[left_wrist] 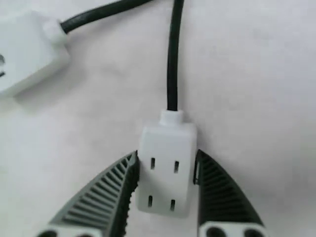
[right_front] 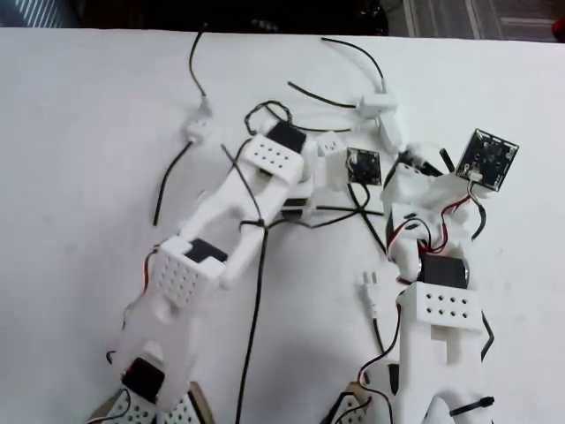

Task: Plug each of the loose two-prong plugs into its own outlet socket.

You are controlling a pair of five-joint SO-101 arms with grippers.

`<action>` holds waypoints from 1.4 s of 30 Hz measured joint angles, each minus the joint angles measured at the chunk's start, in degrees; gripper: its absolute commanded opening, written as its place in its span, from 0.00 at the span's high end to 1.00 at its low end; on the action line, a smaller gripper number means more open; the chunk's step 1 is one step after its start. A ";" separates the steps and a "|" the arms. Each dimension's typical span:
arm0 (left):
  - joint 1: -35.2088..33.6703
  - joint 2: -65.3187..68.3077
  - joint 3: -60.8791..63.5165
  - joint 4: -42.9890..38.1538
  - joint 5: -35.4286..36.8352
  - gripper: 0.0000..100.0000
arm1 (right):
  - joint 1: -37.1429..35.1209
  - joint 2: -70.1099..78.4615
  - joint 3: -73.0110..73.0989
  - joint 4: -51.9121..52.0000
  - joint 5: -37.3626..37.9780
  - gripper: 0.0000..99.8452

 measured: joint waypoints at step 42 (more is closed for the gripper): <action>-2.90 -13.98 0.53 18.99 41.23 0.81 | -3.69 0.00 -1.23 7.65 7.74 0.98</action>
